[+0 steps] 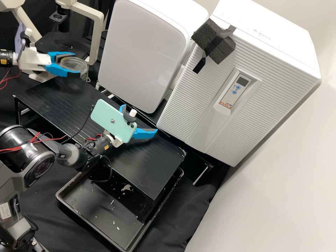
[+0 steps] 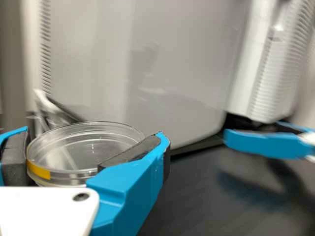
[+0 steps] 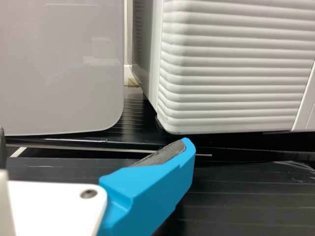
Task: Place the petri dish on the microscope
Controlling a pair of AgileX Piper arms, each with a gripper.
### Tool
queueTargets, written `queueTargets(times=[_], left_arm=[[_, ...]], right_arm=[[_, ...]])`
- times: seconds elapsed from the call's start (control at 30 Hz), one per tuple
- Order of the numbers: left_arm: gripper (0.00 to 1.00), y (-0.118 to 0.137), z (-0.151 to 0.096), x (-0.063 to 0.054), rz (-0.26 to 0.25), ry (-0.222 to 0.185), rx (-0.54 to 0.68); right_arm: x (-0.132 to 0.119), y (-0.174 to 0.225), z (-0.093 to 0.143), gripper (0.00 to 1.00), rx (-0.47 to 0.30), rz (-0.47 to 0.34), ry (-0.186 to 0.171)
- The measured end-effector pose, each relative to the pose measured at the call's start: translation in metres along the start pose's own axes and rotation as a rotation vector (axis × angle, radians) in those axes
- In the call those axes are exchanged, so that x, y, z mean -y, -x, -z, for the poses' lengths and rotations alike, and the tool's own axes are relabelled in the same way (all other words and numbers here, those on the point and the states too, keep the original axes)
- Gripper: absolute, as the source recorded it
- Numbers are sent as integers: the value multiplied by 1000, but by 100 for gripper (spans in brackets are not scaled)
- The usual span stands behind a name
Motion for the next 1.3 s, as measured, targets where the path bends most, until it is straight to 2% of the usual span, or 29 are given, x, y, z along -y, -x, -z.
queueTargets(times=[0.13, 0.3, 0.6, 0.8, 0.93, 1.1, 1.23, 1.3], left_arm=[[0, 9, 18, -9, -42, 17, -66], [0, 14, 31, -13, -64, 32, -114], [0, 11, 60, -7, -45, 55, -190], [0, 8, 80, -15, -76, 75, -261], [0, 7, 94, -18, -75, 95, -321], [0, 2, 102, -23, -66, 91, -351], [0, -3, 106, -24, -62, 41, -352], [0, -6, 107, -26, -62, 32, -354]], right_arm=[[0, 0, 0, 100, 0, 0, 0], [0, 0, 0, 100, 0, 0, 0], [0, 0, 0, 100, 0, 0, 0], [0, 0, 0, 100, 0, 0, 0], [0, 0, 0, 100, 0, 0, 0], [0, 0, 0, 100, 0, 0, 0], [0, 0, 0, 100, 0, 0, 0], [0, 0, 0, 100, 0, 0, 0]])
